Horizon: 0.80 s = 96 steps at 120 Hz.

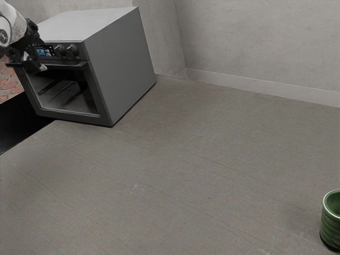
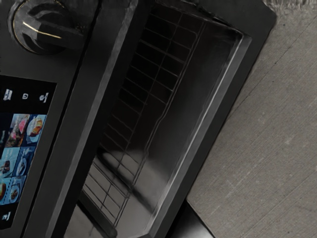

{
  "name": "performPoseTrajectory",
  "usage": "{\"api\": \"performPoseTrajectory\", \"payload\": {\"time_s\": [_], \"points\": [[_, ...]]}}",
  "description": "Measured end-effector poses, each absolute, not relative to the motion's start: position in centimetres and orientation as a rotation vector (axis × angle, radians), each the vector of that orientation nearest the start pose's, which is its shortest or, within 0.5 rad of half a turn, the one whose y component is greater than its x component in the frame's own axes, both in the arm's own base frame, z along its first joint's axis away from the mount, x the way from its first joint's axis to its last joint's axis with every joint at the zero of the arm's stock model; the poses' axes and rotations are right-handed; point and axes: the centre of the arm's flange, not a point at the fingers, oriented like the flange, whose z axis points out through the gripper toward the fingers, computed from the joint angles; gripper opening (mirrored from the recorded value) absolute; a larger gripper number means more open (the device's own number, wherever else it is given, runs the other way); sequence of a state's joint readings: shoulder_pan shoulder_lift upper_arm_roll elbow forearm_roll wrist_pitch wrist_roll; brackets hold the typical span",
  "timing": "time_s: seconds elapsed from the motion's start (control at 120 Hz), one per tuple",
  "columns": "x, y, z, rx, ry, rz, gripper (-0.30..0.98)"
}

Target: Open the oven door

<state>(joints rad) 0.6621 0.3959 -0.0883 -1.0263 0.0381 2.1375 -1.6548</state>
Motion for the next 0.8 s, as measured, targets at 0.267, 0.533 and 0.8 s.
{"api": "performPoseTrajectory", "payload": {"time_s": [0.267,0.533,0.8], "points": [[57.9,41.5,70.4,1.193,2.282,0.939,0.68],[57.9,43.2,69.2,1.225,2.263,0.963,0.68],[56.4,45.4,68.9,1.227,2.276,0.991,0.68]]}}
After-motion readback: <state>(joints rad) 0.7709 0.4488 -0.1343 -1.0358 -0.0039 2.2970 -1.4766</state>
